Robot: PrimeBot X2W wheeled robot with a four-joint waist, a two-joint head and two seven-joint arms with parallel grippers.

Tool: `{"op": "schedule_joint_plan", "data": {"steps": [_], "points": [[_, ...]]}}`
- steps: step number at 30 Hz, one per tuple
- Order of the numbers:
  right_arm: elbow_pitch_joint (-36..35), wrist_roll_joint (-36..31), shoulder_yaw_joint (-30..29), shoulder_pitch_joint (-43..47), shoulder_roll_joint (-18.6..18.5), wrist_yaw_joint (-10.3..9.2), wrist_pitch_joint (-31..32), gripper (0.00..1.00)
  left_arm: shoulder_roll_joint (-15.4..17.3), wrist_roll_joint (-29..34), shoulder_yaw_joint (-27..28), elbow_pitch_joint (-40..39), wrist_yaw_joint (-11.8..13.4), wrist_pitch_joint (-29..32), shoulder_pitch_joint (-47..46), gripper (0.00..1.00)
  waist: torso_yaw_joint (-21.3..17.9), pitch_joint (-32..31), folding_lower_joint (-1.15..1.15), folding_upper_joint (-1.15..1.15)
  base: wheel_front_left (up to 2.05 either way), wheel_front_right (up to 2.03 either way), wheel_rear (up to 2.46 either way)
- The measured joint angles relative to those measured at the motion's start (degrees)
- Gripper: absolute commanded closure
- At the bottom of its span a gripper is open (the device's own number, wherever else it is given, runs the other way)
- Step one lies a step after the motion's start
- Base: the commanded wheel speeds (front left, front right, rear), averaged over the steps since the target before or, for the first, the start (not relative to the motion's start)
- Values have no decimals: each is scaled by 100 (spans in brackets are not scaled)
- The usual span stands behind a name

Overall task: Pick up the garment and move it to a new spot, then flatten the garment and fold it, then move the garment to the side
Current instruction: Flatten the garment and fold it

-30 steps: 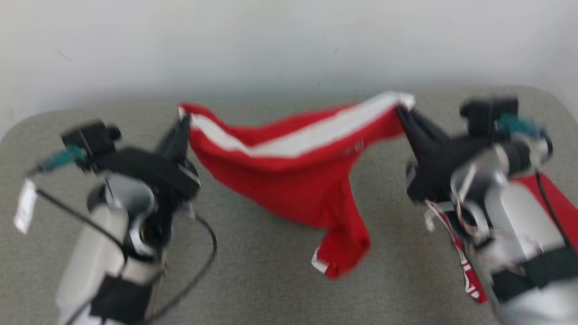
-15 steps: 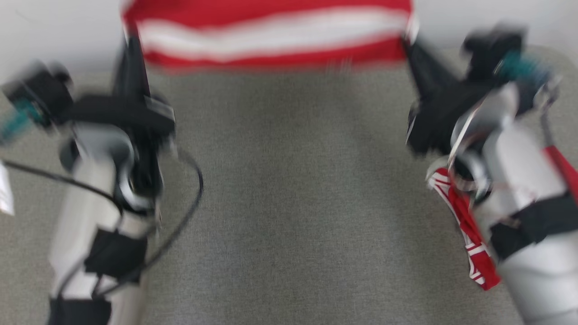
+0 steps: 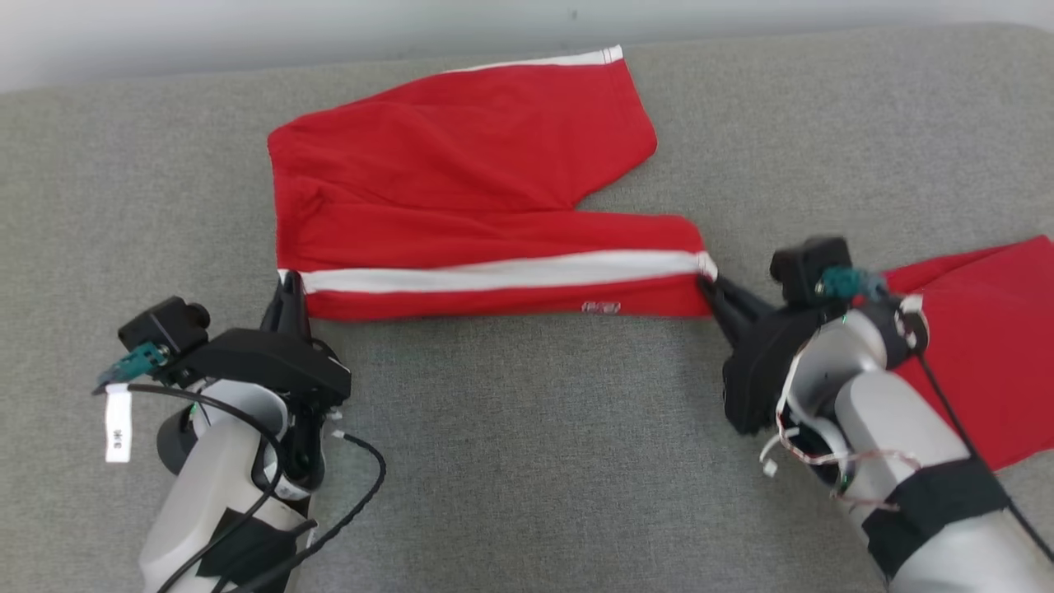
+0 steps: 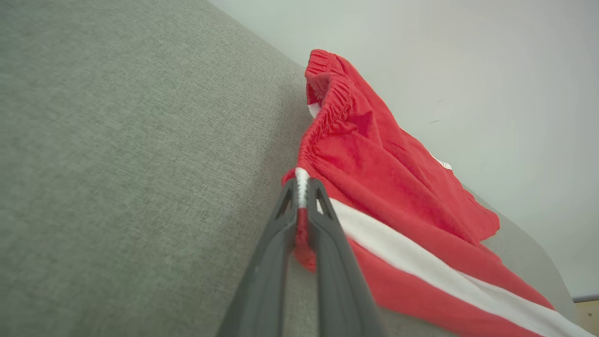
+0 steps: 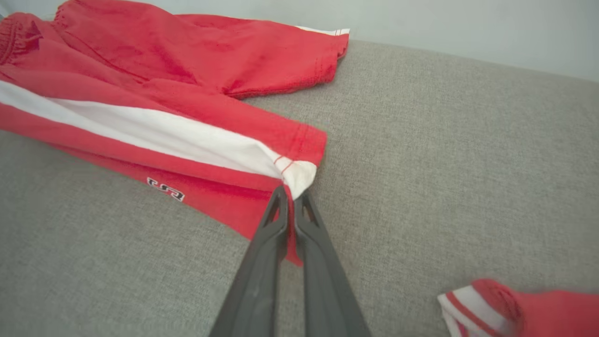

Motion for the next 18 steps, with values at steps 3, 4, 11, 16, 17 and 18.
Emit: {"op": "schedule_joint_plan", "data": {"steps": [3,4,11,16,17,18], "points": [[102,3,46,198,-1,32,-9,100,-3,8,-74,164,-99,-25,16,100,29,-105,-1,0,0,0,0],[148,11,55,241,3,45,-19,100,-3,10,-100,208,-136,-56,26,100,42,-151,-1,0,0,0,0],[237,104,129,513,31,75,-89,23,8,121,-365,513,-345,-107,292,0,122,-530,-1,-1,0,0,0],[346,122,236,836,73,98,-121,0,33,220,-535,709,-488,-110,580,0,155,-858,-2,-1,0,0,0],[353,121,240,908,69,97,-132,0,44,233,-541,738,-492,-138,633,0,159,-928,-2,-1,0,0,0],[366,119,265,965,68,97,-132,0,69,259,-557,759,-521,-152,688,0,163,-998,-2,-1,0,0,0]]}}
